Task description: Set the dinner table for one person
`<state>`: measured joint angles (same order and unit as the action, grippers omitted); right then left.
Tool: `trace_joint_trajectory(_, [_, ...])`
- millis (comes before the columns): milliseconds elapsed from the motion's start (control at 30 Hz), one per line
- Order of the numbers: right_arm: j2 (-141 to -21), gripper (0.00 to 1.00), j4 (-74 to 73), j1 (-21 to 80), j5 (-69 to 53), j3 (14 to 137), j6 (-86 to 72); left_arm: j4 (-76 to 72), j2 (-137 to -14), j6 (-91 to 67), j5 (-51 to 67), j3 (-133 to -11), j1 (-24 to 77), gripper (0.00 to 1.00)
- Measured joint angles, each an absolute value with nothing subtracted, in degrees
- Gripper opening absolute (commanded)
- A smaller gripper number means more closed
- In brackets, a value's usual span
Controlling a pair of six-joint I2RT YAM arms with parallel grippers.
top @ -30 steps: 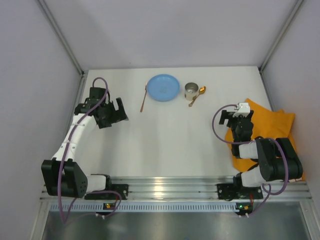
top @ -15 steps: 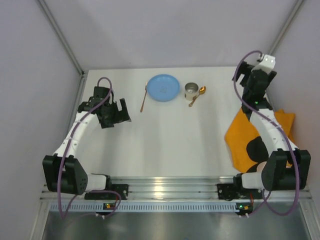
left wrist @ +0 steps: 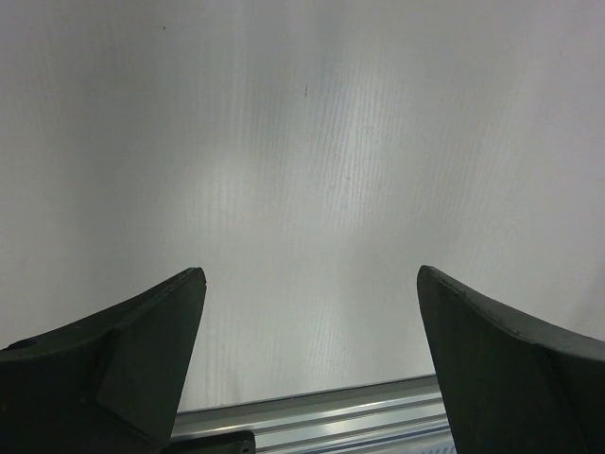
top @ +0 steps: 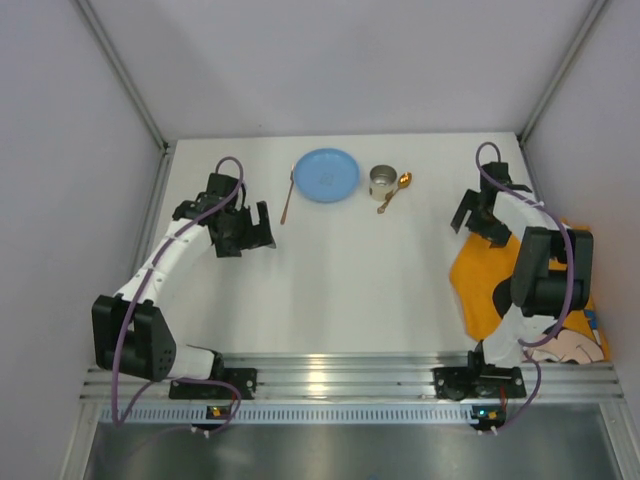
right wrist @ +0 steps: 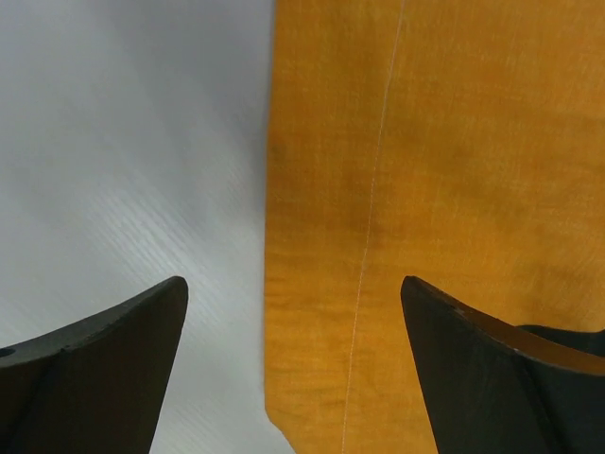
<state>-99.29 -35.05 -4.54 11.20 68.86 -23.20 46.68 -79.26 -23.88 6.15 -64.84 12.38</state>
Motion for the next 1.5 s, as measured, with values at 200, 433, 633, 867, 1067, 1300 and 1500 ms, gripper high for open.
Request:
trace_joint_trajectory(200, [-100.05, 0.71, -37.76, -5.15, 8.88, 68.23, -25.65, 46.74, -78.65, -23.83, 4.84, -64.71, 12.43, 0.99])
trace_joint_trajectory(433, [-102.13, 0.56, -36.95, -5.23, 7.81, 64.79, -28.32, 47.35, -76.20, -23.22, 3.38, -64.05, 12.43, 0.99])
trace_joint_trajectory(633, [-101.14, 0.13, -36.60, -6.00, 8.86, 63.37, -28.93, 47.81, -75.75, -22.61, 3.14, -63.66, 12.43, 0.99])
trace_joint_trajectory(867, [-98.24, 0.00, -34.83, -5.17, 7.88, 59.90, -30.17, 48.25, -75.42, -22.55, 3.14, -62.98, 12.43, 0.99])
trace_joint_trajectory(1067, [-93.82, 0.00, -38.28, 14.28, 6.50, 59.00, -33.56, 48.25, -74.61, -22.22, 2.48, -62.98, 12.43, 0.99])
trace_joint_trajectory(1300, [-85.34, 0.00, -43.13, 37.21, 4.01, 70.15, -42.39, 48.40, -69.84, -21.02, -3.86, -63.02, 12.43, 0.99])
trace_joint_trajectory(1500, [-89.65, 0.00, -43.07, 48.23, 2.70, 84.90, -47.29, 49.15, -64.97, -20.88, -8.71, -63.02, 12.43, 0.99])
